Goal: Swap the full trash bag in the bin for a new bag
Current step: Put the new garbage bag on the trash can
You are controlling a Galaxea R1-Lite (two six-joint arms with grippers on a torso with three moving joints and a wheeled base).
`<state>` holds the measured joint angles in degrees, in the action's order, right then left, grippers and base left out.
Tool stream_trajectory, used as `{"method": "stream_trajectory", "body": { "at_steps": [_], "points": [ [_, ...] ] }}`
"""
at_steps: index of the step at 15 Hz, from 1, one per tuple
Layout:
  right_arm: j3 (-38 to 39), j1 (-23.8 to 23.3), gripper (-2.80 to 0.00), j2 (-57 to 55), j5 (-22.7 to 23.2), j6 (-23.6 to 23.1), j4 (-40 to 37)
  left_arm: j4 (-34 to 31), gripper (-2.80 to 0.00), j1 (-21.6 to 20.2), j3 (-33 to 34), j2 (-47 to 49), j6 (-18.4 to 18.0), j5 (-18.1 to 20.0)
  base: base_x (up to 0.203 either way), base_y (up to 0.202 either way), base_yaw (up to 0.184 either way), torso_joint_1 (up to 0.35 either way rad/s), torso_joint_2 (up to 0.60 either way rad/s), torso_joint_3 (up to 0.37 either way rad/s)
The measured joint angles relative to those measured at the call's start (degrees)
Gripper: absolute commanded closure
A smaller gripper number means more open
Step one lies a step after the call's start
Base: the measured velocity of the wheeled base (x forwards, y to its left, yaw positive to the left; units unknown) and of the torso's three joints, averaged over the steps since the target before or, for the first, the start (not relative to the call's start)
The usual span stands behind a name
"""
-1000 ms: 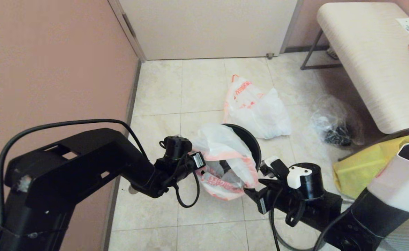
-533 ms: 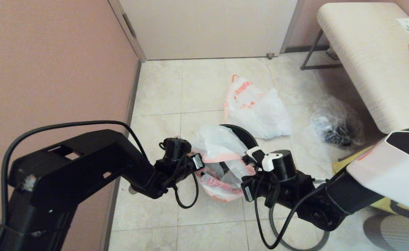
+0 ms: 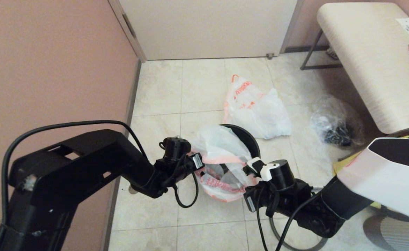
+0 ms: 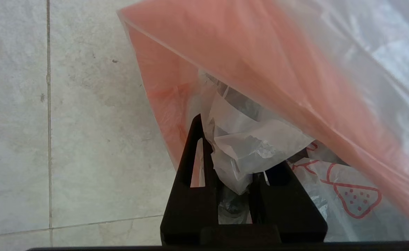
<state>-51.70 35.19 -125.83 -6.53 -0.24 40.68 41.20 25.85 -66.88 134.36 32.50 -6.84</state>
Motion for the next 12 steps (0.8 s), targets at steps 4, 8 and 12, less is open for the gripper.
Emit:
{"method": "stream_trajectory", "body": {
  "at_steps": [4,8,12],
  "points": [
    [-0.32,-1.64,0.00,-3.13,-0.07,-0.17,0.94,0.00,0.00,-0.10,-0.10,0.00,0.00,-0.01,0.000,0.000,0.000,0.000,0.00,0.000],
    [-3.59,-3.80,0.00,-6.81,-0.07,-0.35,4.00,0.05,0.00,-0.10,0.08,0.01,-0.02,0.87,0.000,0.000,0.000,0.000,0.00,0.000],
    [-9.82,-5.75,0.00,-9.03,-2.50,-0.59,3.82,0.09,0.00,0.10,0.65,0.11,-0.19,2.19,0.000,0.000,0.000,0.000,0.00,0.000]
  ]
}}
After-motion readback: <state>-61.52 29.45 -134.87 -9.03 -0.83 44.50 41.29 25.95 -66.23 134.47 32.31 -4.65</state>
